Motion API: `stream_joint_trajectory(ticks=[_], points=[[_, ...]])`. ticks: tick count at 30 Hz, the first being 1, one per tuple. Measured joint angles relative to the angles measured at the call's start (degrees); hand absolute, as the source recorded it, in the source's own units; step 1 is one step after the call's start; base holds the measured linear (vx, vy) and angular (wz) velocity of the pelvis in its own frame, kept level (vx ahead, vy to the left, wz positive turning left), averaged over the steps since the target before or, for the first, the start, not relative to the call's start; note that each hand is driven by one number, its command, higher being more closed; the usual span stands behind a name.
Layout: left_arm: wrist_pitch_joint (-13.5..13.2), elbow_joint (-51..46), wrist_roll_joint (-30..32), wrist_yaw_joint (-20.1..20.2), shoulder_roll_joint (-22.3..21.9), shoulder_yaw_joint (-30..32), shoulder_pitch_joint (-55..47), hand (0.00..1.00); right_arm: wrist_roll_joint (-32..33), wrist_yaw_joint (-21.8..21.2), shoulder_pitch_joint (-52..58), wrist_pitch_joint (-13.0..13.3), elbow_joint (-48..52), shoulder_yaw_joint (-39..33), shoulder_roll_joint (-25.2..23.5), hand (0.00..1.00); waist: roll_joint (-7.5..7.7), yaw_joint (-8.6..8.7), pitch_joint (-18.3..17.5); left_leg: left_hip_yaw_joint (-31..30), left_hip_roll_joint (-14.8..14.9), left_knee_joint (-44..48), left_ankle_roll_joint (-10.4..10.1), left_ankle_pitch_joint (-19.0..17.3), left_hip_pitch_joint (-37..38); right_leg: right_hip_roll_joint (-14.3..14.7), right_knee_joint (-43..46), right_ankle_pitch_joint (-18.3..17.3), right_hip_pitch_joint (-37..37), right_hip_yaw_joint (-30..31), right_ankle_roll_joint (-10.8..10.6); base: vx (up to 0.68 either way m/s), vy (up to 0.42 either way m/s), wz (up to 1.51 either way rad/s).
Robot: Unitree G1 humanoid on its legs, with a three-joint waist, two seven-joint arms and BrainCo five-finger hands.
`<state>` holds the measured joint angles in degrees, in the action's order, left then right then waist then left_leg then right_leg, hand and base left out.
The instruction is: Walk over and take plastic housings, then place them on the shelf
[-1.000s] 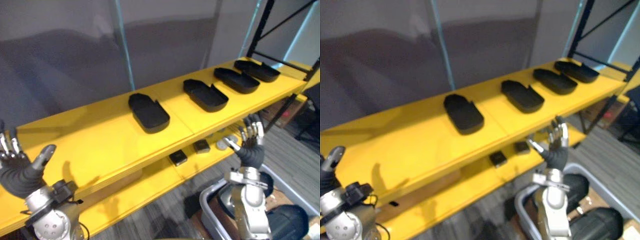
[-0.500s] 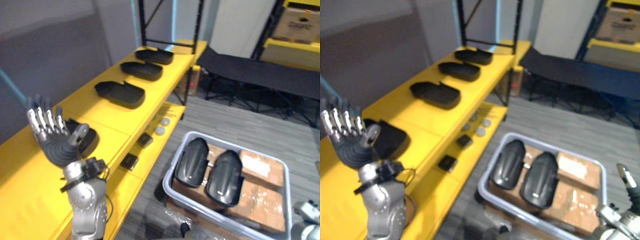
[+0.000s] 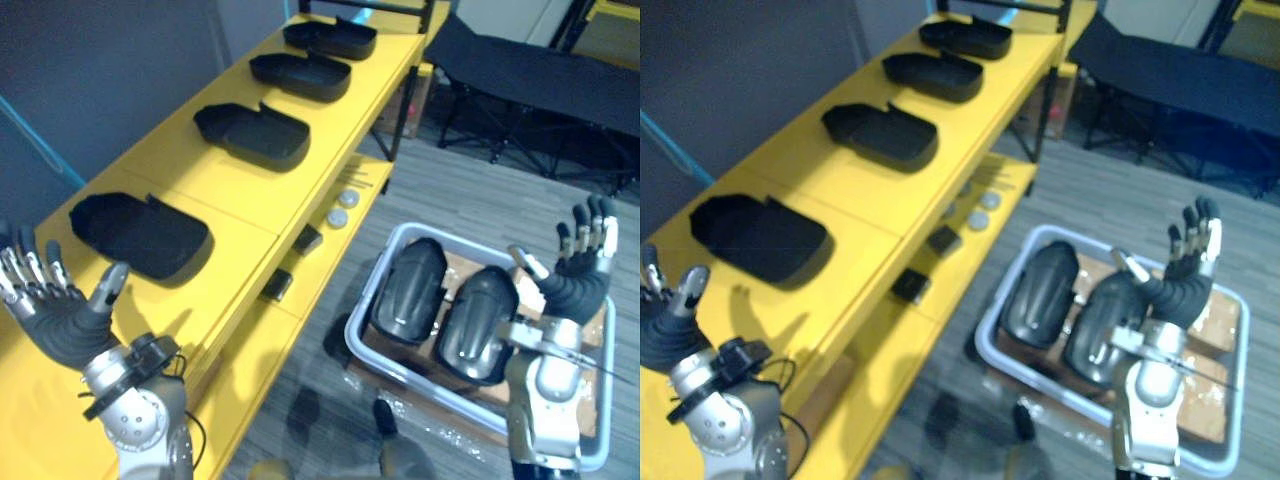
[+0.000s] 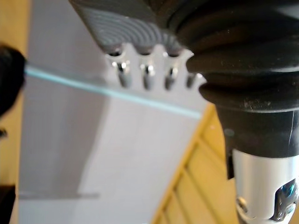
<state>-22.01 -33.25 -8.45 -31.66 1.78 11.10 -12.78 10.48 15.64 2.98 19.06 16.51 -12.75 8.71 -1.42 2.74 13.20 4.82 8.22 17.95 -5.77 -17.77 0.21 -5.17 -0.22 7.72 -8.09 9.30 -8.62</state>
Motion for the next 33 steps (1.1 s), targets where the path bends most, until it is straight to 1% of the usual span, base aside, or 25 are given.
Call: stream_joint_trajectory(ticks=[2,3,6,8,10,13,14,15,16,17,18,19,20,21,22,23,24,25,26,27,28,29,30,31,33], points=[[-1.4,0.1,0.0,-1.6,-0.1,0.0,1.5,0.0,0.0,-0.2,-2.0,0.9,-0.6,0.0,0.0,0.0,0.21,-0.1,1.9,-1.0,-1.4,1.2,0.0,-0.2,-3.1,-1.3,1.9,-0.1,-2.9,-0.2,0.0,-0.15,0.11,0.17],[-1.7,0.2,0.0,-2.4,0.0,0.0,3.0,0.0,-0.1,0.0,-3.5,1.3,-1.6,0.0,0.2,0.0,0.04,-0.07,3.2,-1.5,-2.0,2.6,0.2,-0.3,-5.1,-1.9,3.3,-0.5,-4.5,-0.9,0.3,-0.21,0.098,0.32],[-3.8,1.5,0.6,-5.1,0.0,-0.4,7.4,0.0,-0.2,1.3,-8.6,2.3,-4.9,0.3,0.5,0.0,-1.0,-0.27,7.8,-3.4,-3.2,6.7,1.0,-1.1,-9.6,-2.9,10.0,-3.1,-9.2,-1.8,-0.3,-0.15,0.038,0.35],[-5.6,1.7,3.8,-7.4,0.0,-2.8,9.0,0.0,-1.5,3.5,-11.2,3.1,-6.1,2.1,0.7,0.0,-1.61,-0.34,10.9,-5.9,-3.3,11.9,0.3,-2.9,-12.7,-3.2,21.0,-8.6,-14.0,-2.9,-0.5,-0.11,-0.037,0.46],[-7.3,1.2,4.9,-7.4,-0.1,-5.6,8.7,0.0,-3.8,5.9,-10.4,3.1,-5.5,4.5,0.6,0.0,-1.3,-0.63,11.2,-6.4,-3.0,17.6,-0.7,-5.4,-14.2,-3.5,30.2,-13.7,-16.6,-3.6,-0.8,-0.01,-0.038,0.38],[-7.9,-0.9,4.6,-4.0,-0.2,-8.7,7.9,0.0,-4.8,8.7,-6.4,2.2,-0.7,6.1,-1.0,0.0,-1.3,-0.71,11.2,-5.6,-1.7,22.8,-0.9,-7.2,-13.9,-3.0,33.8,-15.3,-15.6,-4.5,-0.7,0.03,0.011,0.05],[-7.9,-1.5,4.0,-1.7,-0.1,-9.3,7.8,0.0,-4.9,9.6,-3.1,1.9,1.4,6.1,-2.4,0.0,-1.25,-0.68,11.2,-4.8,-1.1,22.8,-0.6,-8.1,-11.7,-2.1,32.5,-14.9,-13.5,-3.9,-1.3,0.01,0.1,-0.63],[-8.0,-1.6,2.1,0.5,0.0,-9.4,7.0,0.0,-4.7,9.4,0.1,2.1,1.5,6.1,-3.7,0.0,-1.07,-0.68,11.1,-2.5,-0.6,21.7,0.1,-9.3,-8.3,-0.9,30.5,-12.9,-11.8,-2.2,-2.1,-0.01,0.129,-0.91],[-8.0,-1.5,1.3,1.3,0.0,-9.2,6.3,0.0,-4.3,9.0,1.5,2.2,1.0,6.0,-4.0,0.0,-0.91,-0.74,11.1,-0.7,-0.5,20.7,0.8,-9.7,-6.7,-0.7,29.6,-11.5,-11.4,-1.4,-2.3,-0.07,0.23,-1.58],[-7.9,-1.3,0.5,1.6,0.0,-8.8,4.8,0.0,-4.0,6.9,3.6,2.4,0.3,5.1,-4.6,0.0,-0.74,-0.94,11.0,4.3,-0.7,18.4,1.4,-9.9,-3.2,-1.2,26.1,-7.0,-10.7,-2.3,-2.1,-0.16,0.233,-1.95],[-7.5,-1.2,0.5,1.3,0.0,-8.4,4.4,0.0,-4.0,4.8,5.3,2.4,0.2,4.4,-4.6,0.0,-0.73,-0.69,11.0,8.9,-1.0,15.1,3.1,-8.7,-0.7,-2.2,18.2,0.8,-8.9,-6.7,-0.7,-0.21,0.222,-1.92],[-7.4,-1.2,0.5,1.3,0.0,-8.1,4.5,0.0,-4.1,4.0,6.0,2.4,-0.1,3.9,-4.6,0.0,-1.17,-0.25,10.8,11.0,-0.8,13.2,4.2,-7.6,0.2,-2.1,12.3,6.1,-7.3,-8.4,-1.4,-0.26,0.175,-1.54],[-7.0,-0.5,0.5,1.4,0.0,-6.9,5.5,0.0,-4.0,3.0,7.3,2.6,-0.1,3.1,-4.7,0.0,-1.4,0.68,10.6,14.2,-0.9,10.1,5.4,-5.6,1.9,-3.3,14.1,4.9,-6.4,-13.2,0.4,-0.27,0.163,-1.05],[-6.4,-0.3,0.4,1.4,0.2,-5.8,6.2,0.0,-4.0,2.4,7.9,2.7,-0.2,3.3,-4.8,0.0,-1.32,1.45,10.0,16.3,-0.9,7.5,6.2,-3.7,2.8,-4.9,21.9,-1.1,-6.5,-17.0,3.6,-0.2,0.166,-1.01],[-6.0,-0.3,0.2,1.8,0.3,-5.0,6.4,0.0,-4.4,1.8,8.1,2.7,-0.2,3.3,-4.9,0.0,-1.18,1.38,9.0,17.6,-0.8,5.6,6.4,-2.4,3.0,-6.3,26.5,-4.5,-6.0,-19.1,4.2,-0.14,0.119,-0.71],[-5.8,-0.3,-0.2,2.0,0.3,-4.8,6.5,0.0,-4.7,1.7,8.1,3.0,-0.5,3.6,-5.0,0.0,-1.07,1.25,8.3,18.2,-0.8,4.4,6.6,-1.5,2.9,-7.4,28.5,-6.3,-5.5,-20.2,4.8,-0.1,0.061,-0.73],[-5.1,-0.2,-0.3,2.7,0.1,-4.6,5.9,0.0,-6.2,1.7,7.6,3.1,-1.6,4.7,-5.1,0.0,-0.21,0.77,6.4,20.1,-0.8,1.8,6.5,0.5,2.6,-10.0,31.4,-9.8,-2.9,-21.4,5.8,-0.1,0.017,-0.62],[-4.7,-0.1,-0.3,3.0,0.1,-4.5,5.6,0.0,-6.8,1.7,7.2,3.1,-2.2,5.1,-5.1,0.0,0.24,0.44,5.9,21.0,-0.7,0.9,6.4,1.2,2.7,-10.9,31.8,-10.8,-1.7,-22.0,5.9,-0.12,-0.039,-0.84],[-3.6,0.4,-0.3,3.4,0.2,-4.3,5.0,0.0,-6.9,1.7,6.5,3.1,-3.6,6.3,-5.2,0.0,0.56,-0.83,5.0,22.9,-0.5,-0.3,5.8,2.2,2.6,-12.6,31.7,-11.9,0.7,-22.5,6.1,-0.1,-0.134,-0.89],[-2.7,1.2,-0.6,3.6,0.1,-3.7,4.1,0.0,-6.9,1.5,5.5,2.8,-5.0,7.4,-5.2,0.0,1.66,-1.8,4.1,24.7,0.2,-0.5,5.1,2.7,2.6,-14.1,30.7,-11.9,2.9,-23.6,6.1,-0.09,-0.177,-1.04],[-2.0,1.7,-0.8,3.8,0.2,-3.0,3.1,0.0,-6.9,1.2,4.7,2.4,-6.1,8.2,-5.3,0.0,2.38,-2.21,3.6,26.2,0.6,-0.4,4.4,3.0,2.5,-14.8,29.4,-11.6,4.1,-23.8,6.0,-0.07,-0.196,-0.8],[-1.3,1.9,-1.5,3.9,0.2,-2.6,2.5,0.0,-6.8,0.7,4.5,1.9,-6.4,8.5,-5.5,0.0,2.94,-2.27,3.1,26.7,0.8,-0.2,4.1,3.2,2.2,-15.0,28.0,-9.9,4.9,-23.8,5.2,-0.06,-0.237,-0.64],[-0.2,2.7,-2.9,3.9,-0.1,-2.2,1.4,0.0,-6.8,0.3,4.5,0.8,-6.5,8.7,-5.5,0.0,3.14,-2.3,2.3,27.0,1.7,0.7,3.0,3.9,1.1,-13.8,24.9,-10.9,5.4,-24.3,2.5,-0.05,-0.249,-0.54],[0.7,3.3,-2.9,3.8,-0.6,-2.4,0.5,0.0,-6.7,0.0,4.5,0.0,-6.7,8.6,-5.3,0.0,2.41,-2.33,2.0,27.1,2.9,0.8,2.3,4.4,0.6,-12.9,24.0,-11.3,5.2,-25.4,1.9,-0.04,-0.293,-0.58],[0.9,3.8,-3.0,3.8,-1.3,-2.9,-1.4,0.0,-5.3,-1.2,5.6,-2.1,-6.9,8.3,-5.2,0.0,1.33,-1.91,1.7,27.0,5.1,1.2,1.1,5.1,0.6,-10.3,21.0,-13.0,6.4,-27.2,-0.1,-0.03,-0.314,-0.49]])
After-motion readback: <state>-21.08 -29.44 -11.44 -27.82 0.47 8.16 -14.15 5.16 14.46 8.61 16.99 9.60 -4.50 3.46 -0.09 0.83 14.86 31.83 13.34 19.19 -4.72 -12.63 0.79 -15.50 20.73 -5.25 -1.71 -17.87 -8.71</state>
